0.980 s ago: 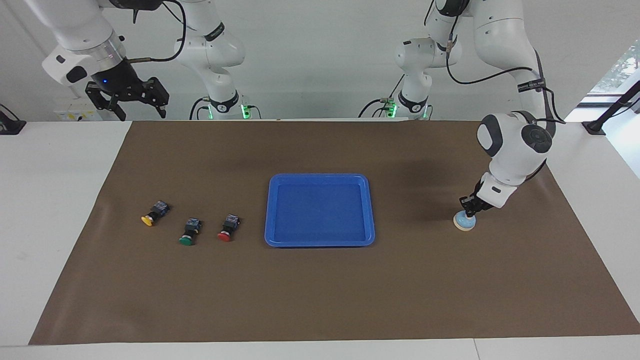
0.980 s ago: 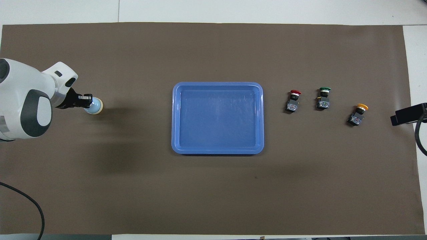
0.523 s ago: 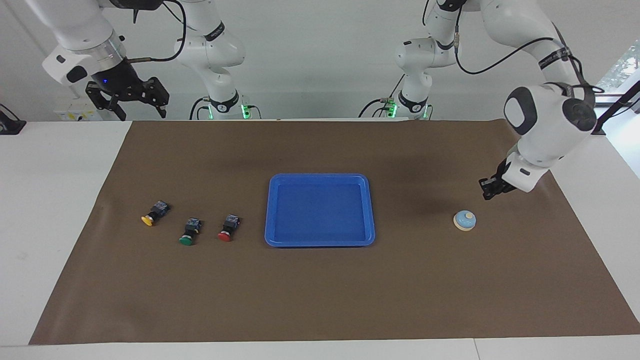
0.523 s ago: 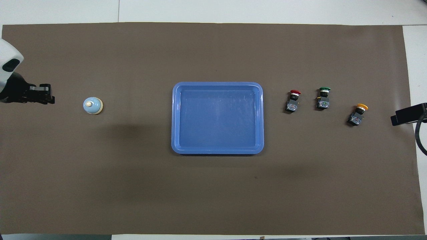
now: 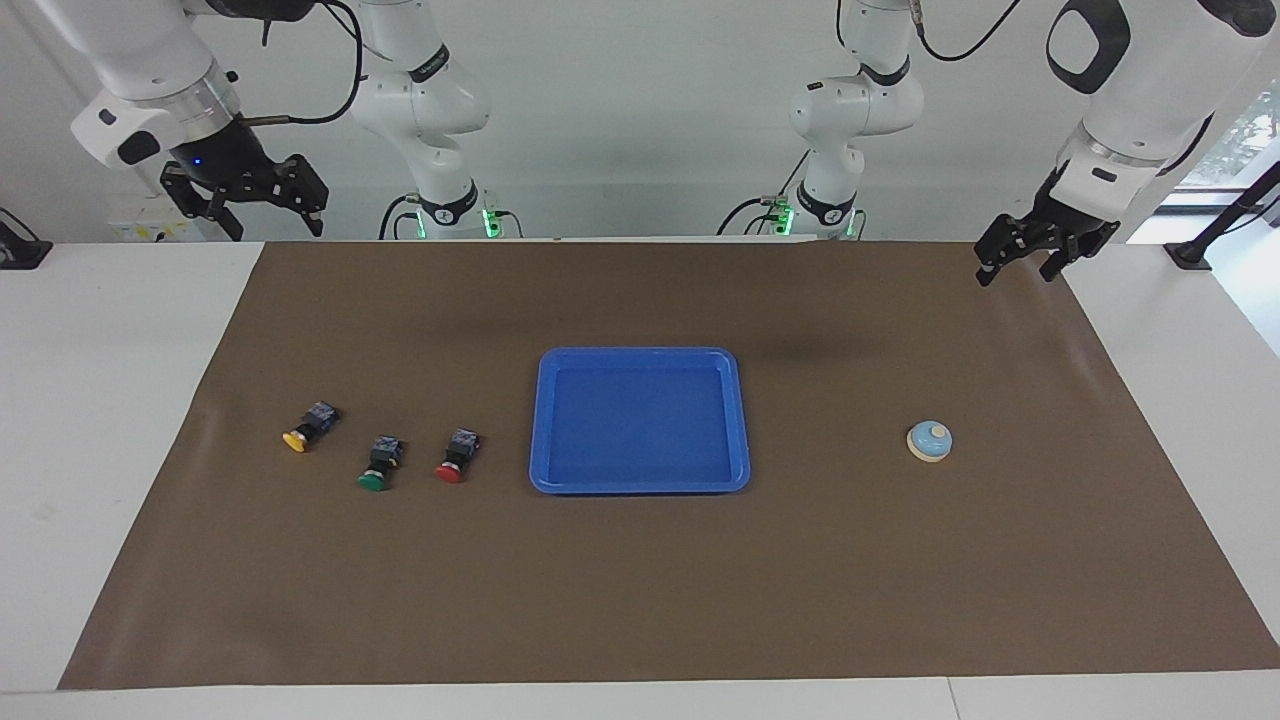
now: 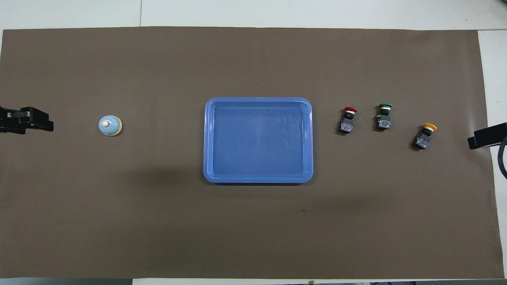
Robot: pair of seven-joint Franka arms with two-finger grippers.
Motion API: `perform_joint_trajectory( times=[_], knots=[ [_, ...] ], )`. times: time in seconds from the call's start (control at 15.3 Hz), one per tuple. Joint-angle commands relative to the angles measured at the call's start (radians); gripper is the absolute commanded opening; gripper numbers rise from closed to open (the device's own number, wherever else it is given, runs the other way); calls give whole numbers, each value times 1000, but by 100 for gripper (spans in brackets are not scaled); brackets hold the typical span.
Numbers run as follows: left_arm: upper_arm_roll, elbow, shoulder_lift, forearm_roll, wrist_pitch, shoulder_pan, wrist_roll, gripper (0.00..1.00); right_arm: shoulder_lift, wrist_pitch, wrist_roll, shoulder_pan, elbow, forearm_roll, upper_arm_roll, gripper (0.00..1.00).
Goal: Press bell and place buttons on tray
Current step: 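Lift the left gripper off the bell and retract it, then reach the right gripper to the red-capped button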
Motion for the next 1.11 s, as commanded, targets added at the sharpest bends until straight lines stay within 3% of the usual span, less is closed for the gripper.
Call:
perform_joint_trajectory(
  times=[0.0,0.26,0.72,1.05],
  knots=[
    [-2,10,-2,0,-27,4,8,100,-18,-5,-16,-12,-20,0,5,100],
    [-4,44,10,0,-91,2,11,100,-43,49,38,6,-82,-1,13,100],
    [-5,33,1,-2,-125,-9,84,100,-63,406,282,135,-358,-1,20,100],
    [-5,30,0,-2,-117,-10,126,100,107,613,421,175,-377,-1,20,100]
  ],
)
